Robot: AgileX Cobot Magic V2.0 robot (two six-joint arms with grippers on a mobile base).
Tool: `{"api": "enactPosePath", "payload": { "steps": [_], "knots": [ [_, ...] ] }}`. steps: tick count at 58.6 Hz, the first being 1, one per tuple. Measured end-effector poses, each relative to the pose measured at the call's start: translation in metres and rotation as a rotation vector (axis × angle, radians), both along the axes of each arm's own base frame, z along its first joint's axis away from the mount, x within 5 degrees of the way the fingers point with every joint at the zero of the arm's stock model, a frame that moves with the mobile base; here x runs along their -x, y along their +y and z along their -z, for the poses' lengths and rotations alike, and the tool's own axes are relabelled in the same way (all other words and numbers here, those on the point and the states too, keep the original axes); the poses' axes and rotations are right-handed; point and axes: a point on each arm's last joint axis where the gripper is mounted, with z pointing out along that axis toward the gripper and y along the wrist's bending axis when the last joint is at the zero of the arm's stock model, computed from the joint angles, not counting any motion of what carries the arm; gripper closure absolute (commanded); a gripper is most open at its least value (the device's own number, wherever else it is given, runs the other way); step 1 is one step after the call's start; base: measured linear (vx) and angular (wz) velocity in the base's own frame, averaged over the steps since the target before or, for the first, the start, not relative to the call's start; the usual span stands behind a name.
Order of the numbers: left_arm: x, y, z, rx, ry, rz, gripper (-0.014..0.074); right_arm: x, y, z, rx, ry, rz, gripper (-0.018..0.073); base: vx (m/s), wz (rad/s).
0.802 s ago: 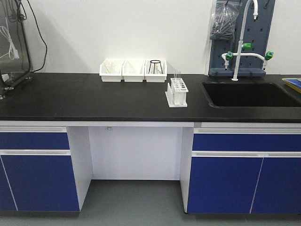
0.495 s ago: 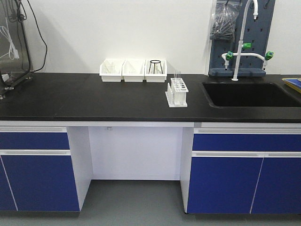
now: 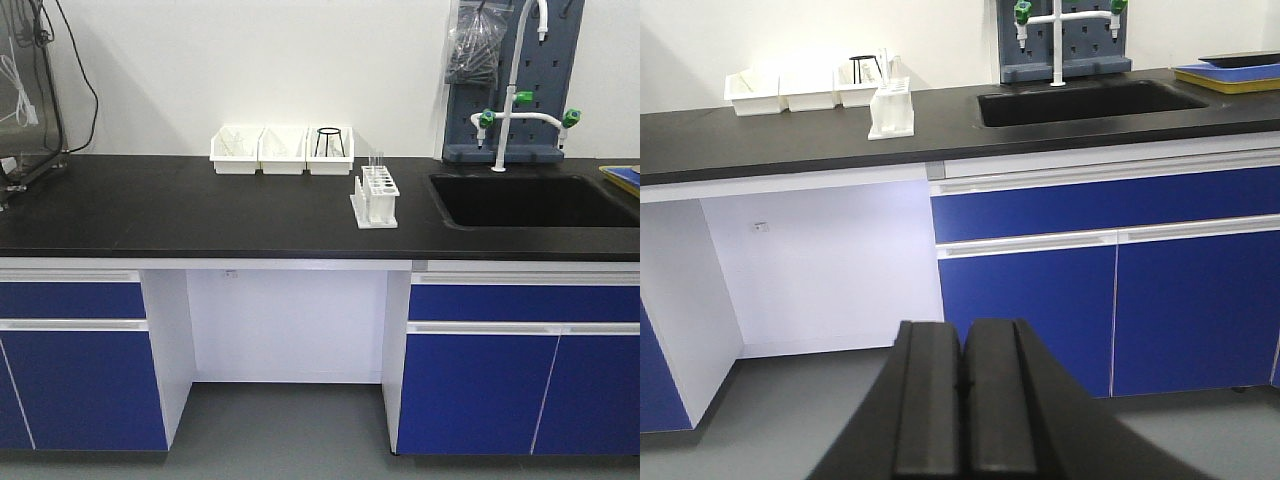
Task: Flip and reinsert test tube from rack
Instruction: 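Drive the base toward the white test-tube rack on the bench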
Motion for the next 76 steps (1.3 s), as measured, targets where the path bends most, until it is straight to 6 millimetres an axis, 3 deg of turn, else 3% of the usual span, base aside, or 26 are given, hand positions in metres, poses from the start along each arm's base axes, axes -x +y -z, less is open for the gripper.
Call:
{"api": "enactPosePath", "payload": {
  "steps": [32, 76],
  "knots": [
    [0.0, 0.0, 0.0, 0.0, 0.0, 0.0, 0.0603, 0.0, 0.0, 0.0, 0.0, 0.0, 0.0, 0.0571, 0.21, 0.02],
    [0.0, 0.0, 0.0, 0.0, 0.0, 0.0, 0.0603, 0.0, 0.0, 0.0001, 0.0, 0.001, 0.0, 0.0571, 0.43, -0.04]
  ]
}}
